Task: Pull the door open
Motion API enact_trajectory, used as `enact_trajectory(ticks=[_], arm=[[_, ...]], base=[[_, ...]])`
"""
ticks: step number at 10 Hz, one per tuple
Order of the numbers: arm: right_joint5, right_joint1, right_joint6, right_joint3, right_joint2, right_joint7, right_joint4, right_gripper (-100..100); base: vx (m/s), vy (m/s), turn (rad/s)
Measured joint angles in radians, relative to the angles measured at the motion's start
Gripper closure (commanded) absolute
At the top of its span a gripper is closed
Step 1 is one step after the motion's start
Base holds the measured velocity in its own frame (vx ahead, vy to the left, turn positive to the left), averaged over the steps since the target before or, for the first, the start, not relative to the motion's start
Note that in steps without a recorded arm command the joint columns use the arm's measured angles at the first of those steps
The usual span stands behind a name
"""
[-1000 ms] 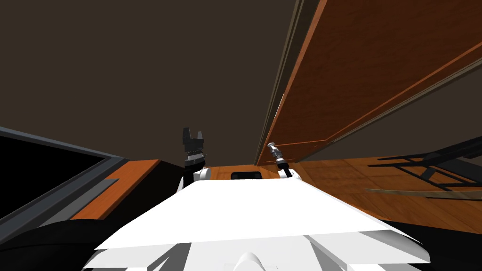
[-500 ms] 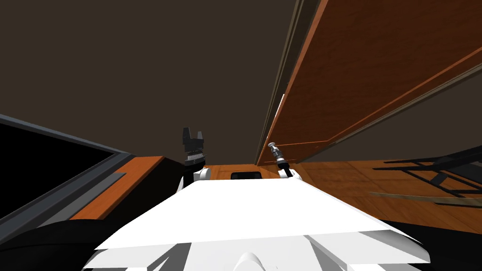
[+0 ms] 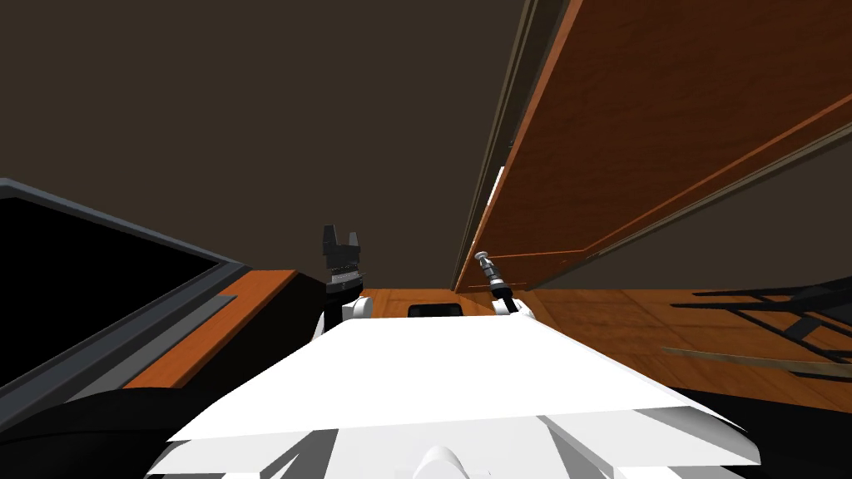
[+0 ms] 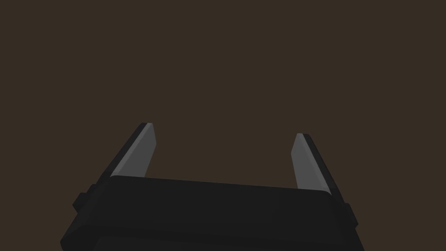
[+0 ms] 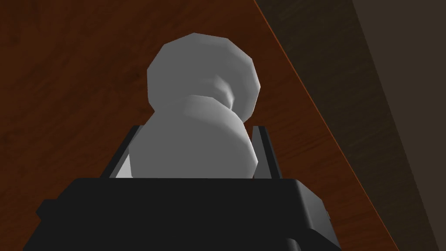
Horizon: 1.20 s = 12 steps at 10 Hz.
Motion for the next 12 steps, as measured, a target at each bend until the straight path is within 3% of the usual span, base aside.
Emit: enact_trajectory(ticks=[2, 6, 7, 10, 12], arm=[[-0.013, 0.01, 0.006, 0.003, 0.003, -0.041, -0.015, 100], [-0.051, 0.002, 0.01, 0.009, -0.005, -0.137, 0.0, 100], [-0.055, 0.015, 0.025, 0.013, -0.002, -0.163, -0.029, 100], [-0.083, 0.002, 0.01, 0.014, -0.006, -0.229, 0.007, 100], [-0.098, 0.005, 0.017, 0.019, -0.007, -0.274, 0.001, 100]], base=[[-0.034, -0.014, 0.052], [-0.045, -0.02, 0.087], [-0.036, -0.013, 0.071], [-0.034, -0.01, 0.067], [-0.04, -0.015, 0.072]])
